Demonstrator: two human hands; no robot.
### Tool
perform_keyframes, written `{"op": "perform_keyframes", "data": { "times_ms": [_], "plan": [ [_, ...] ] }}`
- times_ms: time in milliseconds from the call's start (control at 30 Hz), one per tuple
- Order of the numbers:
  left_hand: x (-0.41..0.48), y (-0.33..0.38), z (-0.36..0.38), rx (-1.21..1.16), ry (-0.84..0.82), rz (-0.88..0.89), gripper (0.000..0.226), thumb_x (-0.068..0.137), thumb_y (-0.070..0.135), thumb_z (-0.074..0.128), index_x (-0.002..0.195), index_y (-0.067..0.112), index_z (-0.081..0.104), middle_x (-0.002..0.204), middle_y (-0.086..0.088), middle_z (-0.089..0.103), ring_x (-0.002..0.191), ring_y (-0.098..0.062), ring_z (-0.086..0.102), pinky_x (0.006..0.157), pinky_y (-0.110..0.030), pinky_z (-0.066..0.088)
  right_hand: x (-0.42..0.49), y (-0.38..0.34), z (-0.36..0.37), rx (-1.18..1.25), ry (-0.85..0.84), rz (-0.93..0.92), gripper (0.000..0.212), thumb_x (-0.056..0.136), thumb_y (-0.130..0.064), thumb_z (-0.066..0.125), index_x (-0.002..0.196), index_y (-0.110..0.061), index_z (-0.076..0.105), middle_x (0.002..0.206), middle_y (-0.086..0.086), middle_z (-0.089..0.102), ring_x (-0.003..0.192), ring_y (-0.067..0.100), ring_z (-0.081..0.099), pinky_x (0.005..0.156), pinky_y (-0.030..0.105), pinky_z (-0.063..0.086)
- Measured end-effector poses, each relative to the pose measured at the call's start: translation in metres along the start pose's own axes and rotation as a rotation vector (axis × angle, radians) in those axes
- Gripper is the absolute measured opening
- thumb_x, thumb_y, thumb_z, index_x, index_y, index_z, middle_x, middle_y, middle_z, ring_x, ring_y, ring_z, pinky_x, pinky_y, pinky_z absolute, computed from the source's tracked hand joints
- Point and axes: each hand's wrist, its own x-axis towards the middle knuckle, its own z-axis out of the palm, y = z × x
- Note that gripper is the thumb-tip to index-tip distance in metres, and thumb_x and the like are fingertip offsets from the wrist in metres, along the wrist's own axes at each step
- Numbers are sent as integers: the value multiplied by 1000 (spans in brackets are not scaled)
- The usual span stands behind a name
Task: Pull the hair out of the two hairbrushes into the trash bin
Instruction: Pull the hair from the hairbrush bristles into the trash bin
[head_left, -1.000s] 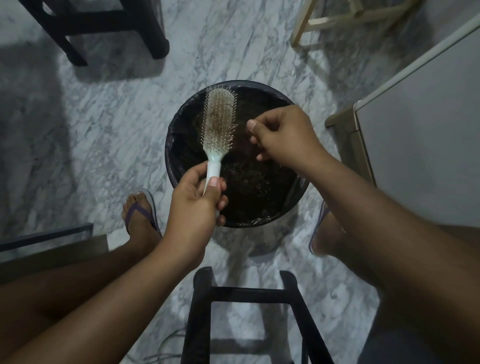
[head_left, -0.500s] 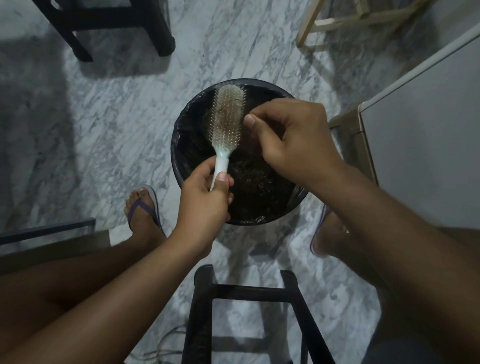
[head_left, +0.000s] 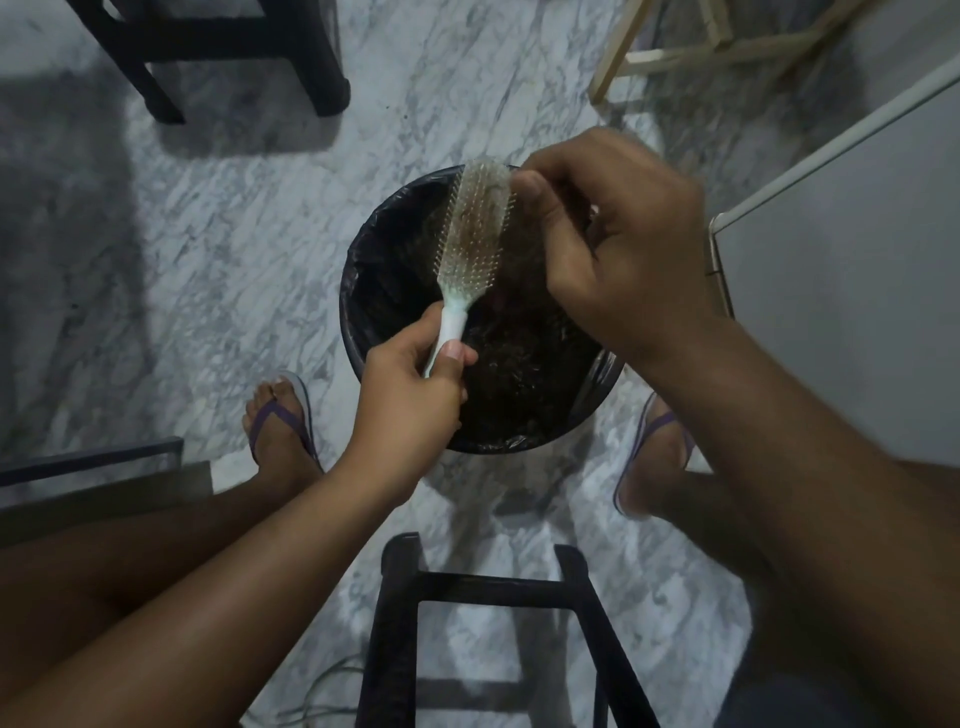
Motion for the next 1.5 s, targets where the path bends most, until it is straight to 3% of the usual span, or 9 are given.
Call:
{"op": "perform_keyframes", "data": {
  "times_ms": [333,567,667,833,967,1167,1300,1367,1500],
  "plan": [
    [-2,3,-5,-69,26,-85,44,104,17,47,91,58,56,90,8,62,60,-5,52,54,-27,49,18,-6,-12,136,184,-89,20,100,3,46,85,13,57,74,25,56,64,36,54,60,41,43],
    [-3,1,-5,-30,20,-28,45,104,17,47,101,62,52,89,11,63,58,-2,52,56,-28,51,0,19,2,-3,-568,488,58,98,-43,56,149,-22,40,135,3,58,103,15,65,93,33,50],
    [-4,-4,-3,48,-1,32,44,103,16,49,115,58,54,88,12,64,63,-3,54,63,-38,54,-5,18,13,16,-482,393,67,88,-44,72,147,-23,48,124,0,68,94,10,69,89,25,52],
    [-3,-12,-3,112,1,70,48,102,16,50,116,62,54,87,14,65,75,-6,57,78,-49,56,-2,23,18,-17,-286,259,21,87,-30,74,101,-16,80,91,1,78,82,11,69,77,25,54],
    [-1,-14,-3,37,9,-40,40,104,16,48,109,55,56,89,9,63,61,-5,54,55,-31,52,2,19,16,16,-186,203,17,91,-29,68,91,-14,77,82,0,71,76,7,58,69,25,50],
    [3,-17,-4,-117,36,-228,30,105,17,47,117,40,63,91,6,61,62,-9,50,54,-30,47,19,-6,-5,137,125,-55,15,95,-4,64,84,3,68,80,3,57,73,13,54,64,16,39],
    [6,-18,-3,-173,84,-308,31,105,16,47,128,25,64,90,4,60,62,-10,48,50,-28,46,23,-11,-16,206,305,-123,11,99,3,50,94,1,60,78,5,55,69,29,57,61,34,43],
    [6,-16,-4,-180,96,-284,34,104,15,47,134,26,61,91,5,60,61,-9,48,51,-28,47,21,2,-16,206,151,-15,9,102,-2,44,98,-8,51,78,-8,50,67,22,54,62,36,42],
    [5,-8,-7,-199,106,-207,40,105,15,47,141,28,54,91,6,61,62,-10,47,54,-29,46,1,45,-3,-250,-741,462,14,95,-12,48,97,-14,61,91,8,68,85,29,64,79,43,56]
  ]
}}
